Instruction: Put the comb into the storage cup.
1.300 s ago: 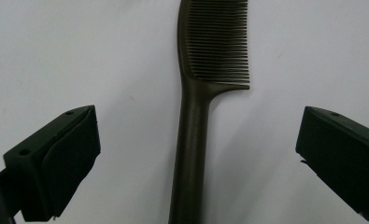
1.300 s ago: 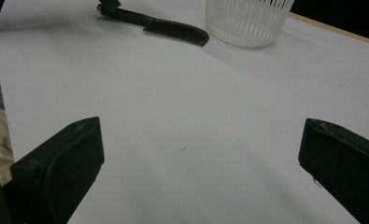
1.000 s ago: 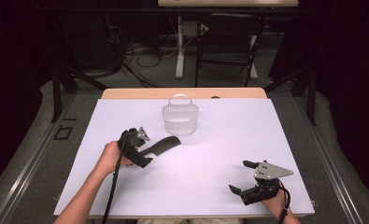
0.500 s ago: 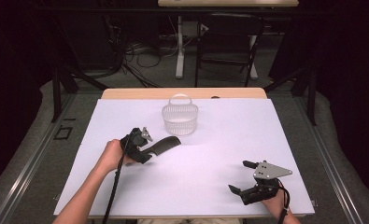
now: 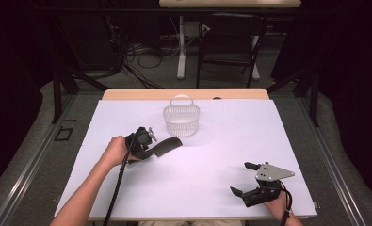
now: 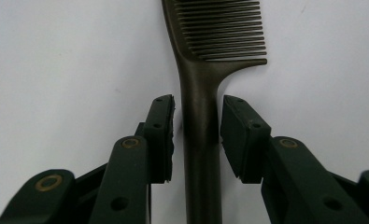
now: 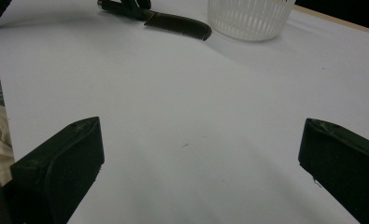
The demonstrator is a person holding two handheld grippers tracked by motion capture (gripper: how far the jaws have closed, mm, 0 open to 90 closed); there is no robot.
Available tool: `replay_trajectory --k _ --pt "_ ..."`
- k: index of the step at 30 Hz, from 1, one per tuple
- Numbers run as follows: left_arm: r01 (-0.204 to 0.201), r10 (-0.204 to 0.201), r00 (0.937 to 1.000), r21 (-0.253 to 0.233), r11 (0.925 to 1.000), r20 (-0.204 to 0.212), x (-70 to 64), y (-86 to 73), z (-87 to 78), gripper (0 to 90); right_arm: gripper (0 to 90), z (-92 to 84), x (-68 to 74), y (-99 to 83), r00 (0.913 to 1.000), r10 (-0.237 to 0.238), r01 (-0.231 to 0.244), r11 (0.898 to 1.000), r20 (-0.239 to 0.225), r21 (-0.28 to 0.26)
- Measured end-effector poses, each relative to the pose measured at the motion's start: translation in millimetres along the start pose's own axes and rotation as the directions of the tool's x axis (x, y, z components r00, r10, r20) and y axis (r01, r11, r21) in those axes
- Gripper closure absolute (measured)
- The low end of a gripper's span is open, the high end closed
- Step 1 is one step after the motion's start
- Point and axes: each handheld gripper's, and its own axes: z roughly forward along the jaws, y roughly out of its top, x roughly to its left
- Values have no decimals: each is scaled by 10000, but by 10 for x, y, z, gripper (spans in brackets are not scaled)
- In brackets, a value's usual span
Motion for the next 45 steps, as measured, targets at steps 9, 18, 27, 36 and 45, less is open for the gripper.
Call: replay_trajectory --k 9,18,27,36,45 --pt "-420 416 9983 94 9991 403 43 9 18 712 0 4 -5 -4 10000 7 -7 10000 -29 45" --pt "-626 630 9976 -144 9979 272 20 -3 -41 721 0 -1 -12 -7 10000 18 -18 10000 5 -9" --pt "-448 477 9984 -906 9949 305 -56 -47 -196 721 0 -2 -16 -7 10000 28 -28 10000 29 8" --pt "226 -142 9990 -2089 9777 414 -132 -136 -358 721 0 0 -19 -5 10000 63 -63 10000 45 -4" --pt "976 -804 9943 -2980 9496 696 -175 -246 -411 721 0 1 -28 -7 9999 100 -100 9999 75 13"
